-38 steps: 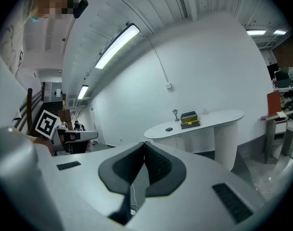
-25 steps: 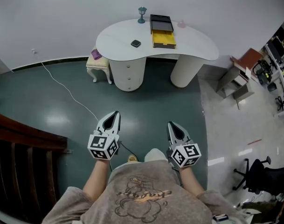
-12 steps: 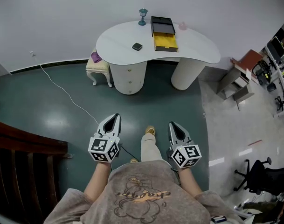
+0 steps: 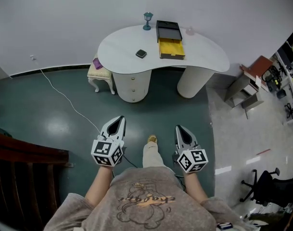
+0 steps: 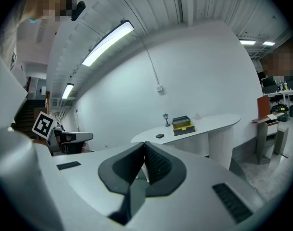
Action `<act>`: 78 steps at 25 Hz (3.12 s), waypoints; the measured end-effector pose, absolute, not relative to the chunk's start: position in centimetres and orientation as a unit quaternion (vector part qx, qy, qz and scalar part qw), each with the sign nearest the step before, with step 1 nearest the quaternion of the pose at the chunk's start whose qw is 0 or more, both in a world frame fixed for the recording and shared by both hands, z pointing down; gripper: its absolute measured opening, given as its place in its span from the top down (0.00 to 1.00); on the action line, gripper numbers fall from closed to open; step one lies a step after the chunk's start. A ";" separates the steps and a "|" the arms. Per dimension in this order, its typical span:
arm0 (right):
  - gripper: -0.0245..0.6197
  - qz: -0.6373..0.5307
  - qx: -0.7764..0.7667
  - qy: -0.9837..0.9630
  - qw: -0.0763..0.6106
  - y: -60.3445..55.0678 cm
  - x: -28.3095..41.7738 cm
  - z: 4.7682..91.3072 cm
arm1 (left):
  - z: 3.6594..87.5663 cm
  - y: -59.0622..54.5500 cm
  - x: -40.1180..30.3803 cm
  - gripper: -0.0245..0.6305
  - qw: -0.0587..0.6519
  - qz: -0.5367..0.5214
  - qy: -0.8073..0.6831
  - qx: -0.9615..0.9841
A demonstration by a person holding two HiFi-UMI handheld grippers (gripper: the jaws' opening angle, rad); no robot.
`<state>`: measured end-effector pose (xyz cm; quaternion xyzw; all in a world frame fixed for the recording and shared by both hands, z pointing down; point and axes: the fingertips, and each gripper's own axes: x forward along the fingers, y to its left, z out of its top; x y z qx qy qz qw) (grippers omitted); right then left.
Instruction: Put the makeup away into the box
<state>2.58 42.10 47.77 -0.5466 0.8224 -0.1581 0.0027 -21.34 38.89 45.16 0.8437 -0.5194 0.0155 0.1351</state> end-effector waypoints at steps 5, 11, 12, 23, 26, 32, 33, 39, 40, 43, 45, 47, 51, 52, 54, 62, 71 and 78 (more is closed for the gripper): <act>0.95 -0.163 -0.548 0.820 -0.001 38.6 4.0 48.2 | 45.2 35.3 -20.4 0.93 0.137 0.019 -0.521 0.843; 0.95 -0.172 -0.542 0.822 0.000 33.2 5.5 48.2 | 44.2 30.0 -18.6 0.93 0.136 0.018 -0.524 0.840; 0.95 -0.173 -0.541 0.823 0.001 32.3 5.7 48.2 | 44.1 29.2 -18.4 0.93 0.135 0.019 -0.525 0.840; 0.95 -0.175 -0.508 0.843 -0.003 22.3 7.8 47.3 | 43.1 21.1 -16.1 0.93 0.138 0.017 -0.554 0.821; 0.96 -0.177 -0.498 0.849 -0.004 20.2 8.2 47.5 | 43.2 19.3 -15.8 0.93 0.138 0.019 -0.563 0.814; 0.96 -0.180 -0.485 0.856 -0.006 16.7 9.3 48.2 | 43.4 16.0 -15.2 0.93 0.132 0.025 -0.579 0.804; 0.96 -0.181 -0.484 0.856 -0.007 16.2 9.6 48.3 | 43.4 15.6 -15.0 0.93 0.131 0.026 -0.579 0.804; 0.96 -0.181 -0.481 0.858 -0.016 13.9 9.5 49.1 | 44.1 13.9 -15.4 0.93 0.139 0.021 -0.587 0.797; 0.96 -0.181 -0.481 0.858 -0.016 13.5 9.5 49.1 | 44.1 13.5 -15.5 0.93 0.141 0.018 -0.588 0.796; 0.96 -0.179 -0.485 0.856 -0.017 12.5 9.8 49.2 | 44.2 12.6 -15.4 0.93 0.141 0.017 -0.587 0.797; 0.96 -0.180 -0.487 0.854 -0.017 11.8 9.8 49.3 | 44.3 11.7 -15.3 0.93 0.141 0.018 -0.584 0.799; 0.96 -0.180 -0.489 0.853 -0.017 11.0 9.7 49.3 | 44.3 10.7 -15.2 0.93 0.141 0.017 -0.580 0.802; 0.96 -0.176 -0.495 0.851 -0.018 9.1 9.7 49.4 | 44.4 8.2 -14.9 0.93 0.139 0.008 -0.570 0.810; 0.96 -0.176 -0.497 0.849 -0.019 8.6 9.8 49.4 | 44.4 7.5 -14.7 0.93 0.138 0.006 -0.567 0.812; 0.96 -0.177 -0.502 0.847 -0.021 7.5 10.0 49.4 | 44.4 6.0 -14.5 0.93 0.137 0.006 -0.561 0.816; 0.95 -0.174 -0.501 0.847 -0.029 1.4 8.2 49.0 | 44.3 -0.4 -15.6 0.93 0.144 0.005 -0.551 0.822; 0.96 -0.172 -0.512 0.841 -0.026 -6.3 7.3 48.8 | 44.8 -8.6 -16.2 0.93 0.145 0.017 -0.532 0.834; 0.96 -0.172 -0.532 0.829 -0.019 -10.4 6.8 48.3 | 44.6 -13.8 -15.6 0.93 0.146 0.020 -0.504 0.851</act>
